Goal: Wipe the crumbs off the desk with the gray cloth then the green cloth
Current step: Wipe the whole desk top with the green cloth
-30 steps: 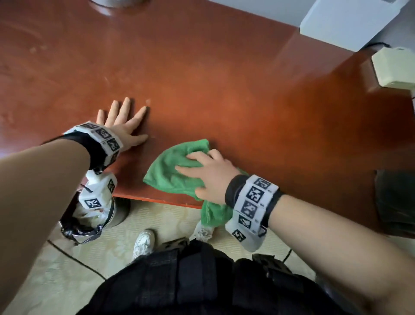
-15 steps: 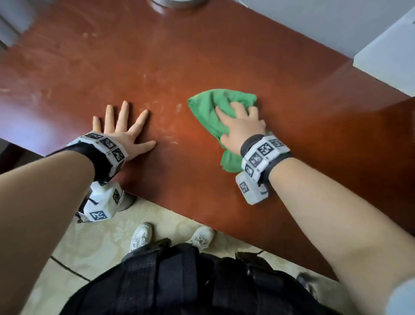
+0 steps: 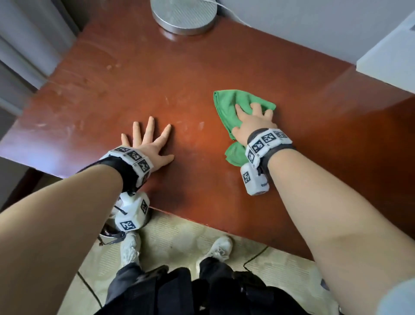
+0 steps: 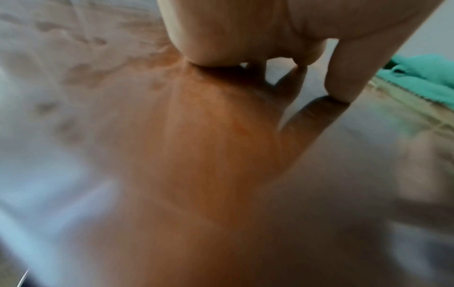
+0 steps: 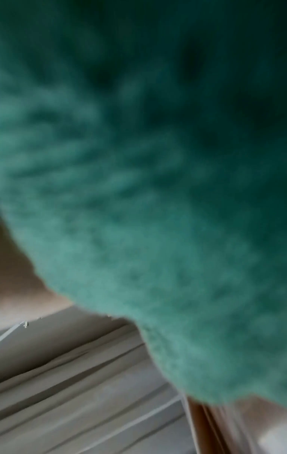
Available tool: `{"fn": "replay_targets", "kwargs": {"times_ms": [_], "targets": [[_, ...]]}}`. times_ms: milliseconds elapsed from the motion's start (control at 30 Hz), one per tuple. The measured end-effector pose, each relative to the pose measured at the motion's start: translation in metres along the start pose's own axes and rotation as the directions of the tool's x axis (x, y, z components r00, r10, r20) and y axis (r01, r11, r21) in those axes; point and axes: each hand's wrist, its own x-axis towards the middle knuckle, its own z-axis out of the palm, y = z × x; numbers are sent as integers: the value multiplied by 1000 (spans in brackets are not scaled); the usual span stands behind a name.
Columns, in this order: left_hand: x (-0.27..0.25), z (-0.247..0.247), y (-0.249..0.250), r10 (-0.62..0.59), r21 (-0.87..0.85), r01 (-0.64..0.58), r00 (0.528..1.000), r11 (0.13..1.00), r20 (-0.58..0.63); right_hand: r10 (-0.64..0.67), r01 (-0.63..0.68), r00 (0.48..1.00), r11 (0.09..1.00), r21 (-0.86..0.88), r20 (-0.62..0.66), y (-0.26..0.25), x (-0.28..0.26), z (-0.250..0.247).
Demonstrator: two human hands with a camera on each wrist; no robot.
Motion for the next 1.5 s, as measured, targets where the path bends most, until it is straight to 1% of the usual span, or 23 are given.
{"fn": "replay_targets", "kwargs": {"times_ms": [200, 267, 367, 433, 533, 567, 633, 700, 767, 833, 867, 900, 967, 1033, 1100, 1167, 1200, 1267, 1300, 1333, 1367, 1433, 1500], "targets": [[-7, -16, -119, -30, 158, 42, 997, 987, -72, -236, 235, 971, 971, -31, -39, -94, -80, 46], [-11, -18, -151, 13, 209, 1, 998, 978, -67, -381, 383, 923, 923, -28, 50, -128, -119, 64], [-18, -21, -185, 78, 246, -68, 996, 967, -34, -553, 566, 806, 824, -2, 209, -157, -158, 72], [-21, -24, -199, 85, 271, -85, 996, 959, 15, -489, 490, 861, 871, 35, 135, -147, -159, 60], [-21, -29, -207, 93, 298, -108, 994, 949, 63, -75, 79, 996, 994, 69, -56, -99, -136, 43], [-21, -30, -208, 95, 305, -113, 993, 946, 73, 124, -119, 992, 985, 126, -34, -84, -129, 40], [-21, -31, -208, 98, 303, -127, 989, 944, 110, 425, -435, 901, 875, 212, 91, -69, -117, 43], [-20, -33, -209, 104, 291, -141, 985, 946, 139, 538, -554, 832, 804, 216, 130, -76, -109, 51], [-20, -35, -210, 108, 301, -151, 982, 942, 156, 461, -467, 884, 860, 206, 77, -103, -105, 53], [-23, -37, -210, 114, 303, -162, 979, 939, 169, 199, -198, 980, 974, 108, -3, -144, -114, 59], [-23, -37, -210, 119, 301, -166, 978, 939, 170, 41, -40, 999, 998, 48, -22, -165, -123, 65], [-23, -37, -210, 124, 300, -170, 978, 939, 167, -115, 115, 993, 993, -1, -5, -185, -134, 68], [-23, -37, -211, 129, 294, -171, 979, 940, 157, -375, 384, 920, 920, -72, 118, -206, -152, 72], [-24, -38, -210, 133, 298, -178, 977, 938, 164, -489, 510, 850, 857, -73, 198, -196, -155, 67], [-23, -39, -210, 139, 297, -187, 975, 936, 175, -395, 400, 910, 917, -11, 128, -168, -139, 51], [-23, -40, -212, 146, 289, -195, 972, 937, 182, -94, 91, 995, 993, 78, 37, -136, -112, 35], [-22, -39, -213, 148, 289, -197, 972, 937, 181, 99, -100, 995, 987, 124, 19, -121, -97, 29], [-19, -37, -214, 152, 302, -199, 974, 932, 170, 420, -421, 906, 887, 190, 49, -108, -71, 20], [-18, -35, -216, 154, 310, -199, 974, 930, 164, 506, -511, 859, 836, 200, 79, -110, -62, 20], [-16, -33, -217, 154, 314, -198, 975, 928, 159, 533, -541, 841, 817, 201, 97, -117, -55, 21], [-14, -32, -217, 156, 315, -198, 976, 928, 154, 504, -511, 859, 838, 190, 87, -129, -51, 23], [-12, -32, -221, 177, 297, -211, 974, 931, 139, 296, -294, 955, 948, 124, 7, -163, -59, 30], [-13, -30, -230, 210, 261, -233, 971, 937, 111, 3, -1, 998, 999, 33, -58, -204, -81, 43]]}}
